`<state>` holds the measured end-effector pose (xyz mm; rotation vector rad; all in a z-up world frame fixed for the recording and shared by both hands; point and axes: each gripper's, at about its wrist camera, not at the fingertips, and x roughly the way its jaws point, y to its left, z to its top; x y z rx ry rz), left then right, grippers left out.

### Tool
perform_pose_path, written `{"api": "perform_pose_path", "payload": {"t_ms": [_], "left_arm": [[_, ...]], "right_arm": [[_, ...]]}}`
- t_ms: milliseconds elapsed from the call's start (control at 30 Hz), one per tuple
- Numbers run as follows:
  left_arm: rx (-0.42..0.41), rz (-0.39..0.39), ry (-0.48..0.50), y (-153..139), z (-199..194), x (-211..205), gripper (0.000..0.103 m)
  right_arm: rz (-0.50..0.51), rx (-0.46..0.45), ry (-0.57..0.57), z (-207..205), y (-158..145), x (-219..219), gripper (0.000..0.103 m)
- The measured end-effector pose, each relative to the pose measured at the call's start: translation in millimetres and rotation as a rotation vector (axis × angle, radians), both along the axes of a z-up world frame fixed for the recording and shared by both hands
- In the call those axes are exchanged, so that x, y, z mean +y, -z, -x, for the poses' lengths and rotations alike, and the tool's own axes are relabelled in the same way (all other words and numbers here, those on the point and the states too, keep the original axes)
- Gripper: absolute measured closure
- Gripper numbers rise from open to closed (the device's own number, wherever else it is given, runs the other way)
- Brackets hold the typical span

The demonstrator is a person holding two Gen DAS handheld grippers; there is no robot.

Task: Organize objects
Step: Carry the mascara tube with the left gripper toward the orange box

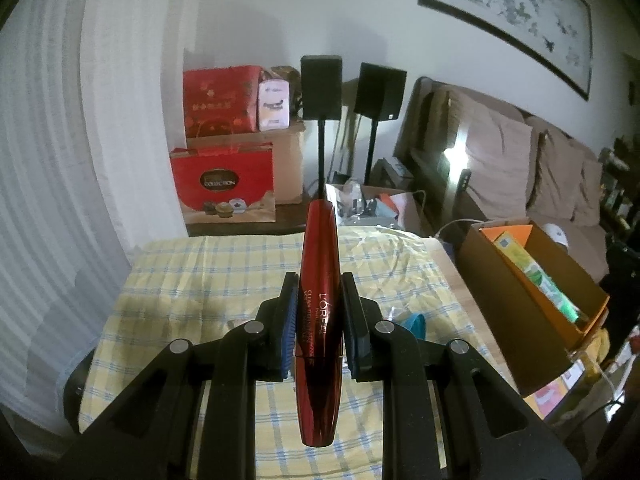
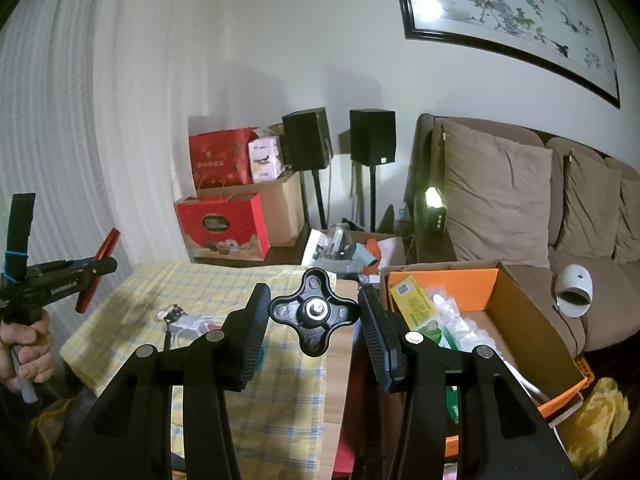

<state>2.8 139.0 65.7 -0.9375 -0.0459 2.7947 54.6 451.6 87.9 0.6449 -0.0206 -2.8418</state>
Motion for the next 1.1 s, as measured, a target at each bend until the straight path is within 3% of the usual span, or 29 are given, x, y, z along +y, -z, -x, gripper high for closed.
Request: {"api": "perform_pose_path", "payload": {"t_ms": [500, 1100], "left_arm": [[-0.026, -0.032, 0.025, -3, 5, 17, 0.084], [0.012, -0.025, 0.087, -17, 2, 47, 0.084]], "right_arm": [[0.005, 0.002, 0.004, -2, -3, 3, 0.057], [0.026, 0.021, 0.032, -5, -7, 18, 0.057]]}}
